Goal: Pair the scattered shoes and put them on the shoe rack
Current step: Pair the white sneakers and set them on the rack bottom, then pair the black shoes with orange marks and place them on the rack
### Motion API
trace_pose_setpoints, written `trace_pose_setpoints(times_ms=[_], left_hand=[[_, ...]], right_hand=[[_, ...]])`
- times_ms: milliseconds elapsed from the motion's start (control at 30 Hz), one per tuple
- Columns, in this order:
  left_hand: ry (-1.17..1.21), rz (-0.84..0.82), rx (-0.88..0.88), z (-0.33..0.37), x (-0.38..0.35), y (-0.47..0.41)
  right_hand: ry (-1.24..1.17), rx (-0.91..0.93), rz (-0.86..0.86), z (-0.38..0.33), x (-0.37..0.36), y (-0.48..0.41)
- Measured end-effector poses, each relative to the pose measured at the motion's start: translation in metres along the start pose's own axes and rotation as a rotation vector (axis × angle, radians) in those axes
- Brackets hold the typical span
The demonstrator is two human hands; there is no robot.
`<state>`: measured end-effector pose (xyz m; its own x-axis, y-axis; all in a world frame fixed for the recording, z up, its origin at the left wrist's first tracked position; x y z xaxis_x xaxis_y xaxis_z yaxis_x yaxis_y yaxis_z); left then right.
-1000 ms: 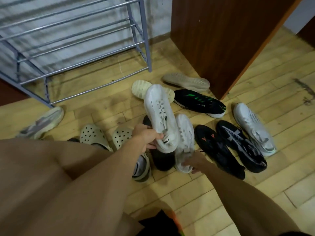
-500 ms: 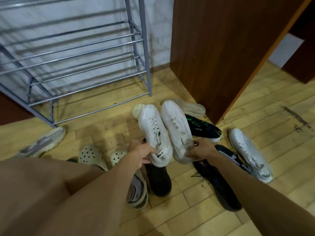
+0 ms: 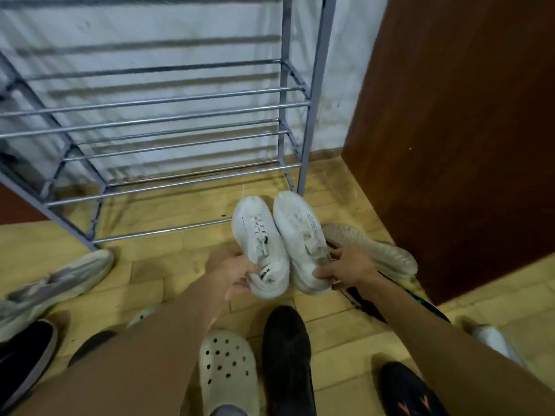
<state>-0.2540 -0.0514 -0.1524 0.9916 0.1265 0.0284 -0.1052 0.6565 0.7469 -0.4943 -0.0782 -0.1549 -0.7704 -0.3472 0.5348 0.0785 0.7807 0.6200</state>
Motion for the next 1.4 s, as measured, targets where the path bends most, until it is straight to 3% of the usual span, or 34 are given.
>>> trace_pose_setpoints(times_ms=[100,267,467,767,1067,1167,1400], left_hand=[[0.055,0.101,-0.080,0.032,0.022,-0.037],[0.090,0.178,-0.153,0.081,0.038,-0.104],[0.050,0.187,-0.266,0.119,0.047,-0.168],[-0.126,0.195,-0.244,0.122,0.038,-0.217],[-0.281,0.168,-0.206,0.085,0.017,-0.155],[-0.311,0.095,-0.152,0.063,-0.006,-0.114],[-0.538,-0.085,-0.231,0.013,-0.049,-0.002]], right_hand=[[-0.031,0.035,-0.025,-0.033,-0.005,-0.043],[-0.033,0.042,0.077,-0.074,-0.006,-0.117],[0.029,0.078,0.207,-0.111,-0.006,-0.179],[0.108,0.118,0.300,-0.121,-0.010,-0.209],[0.188,0.097,0.202,-0.087,-0.002,-0.162],[0.185,0.077,0.164,-0.064,0.008,-0.123],[0.181,0.057,0.014,0.022,-0.001,-0.016]])
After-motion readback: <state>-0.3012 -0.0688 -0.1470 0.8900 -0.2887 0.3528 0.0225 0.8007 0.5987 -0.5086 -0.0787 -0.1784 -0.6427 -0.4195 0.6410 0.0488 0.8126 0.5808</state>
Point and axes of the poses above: each hand's wrist, its own y-axis away from the middle knuckle, its own x-axis out of the back of the hand, z = x × y, the point moved 10 cm from there along -y, towards the middle knuckle, and after that the axes turned 8 degrees about y, right-handed, at the moved point
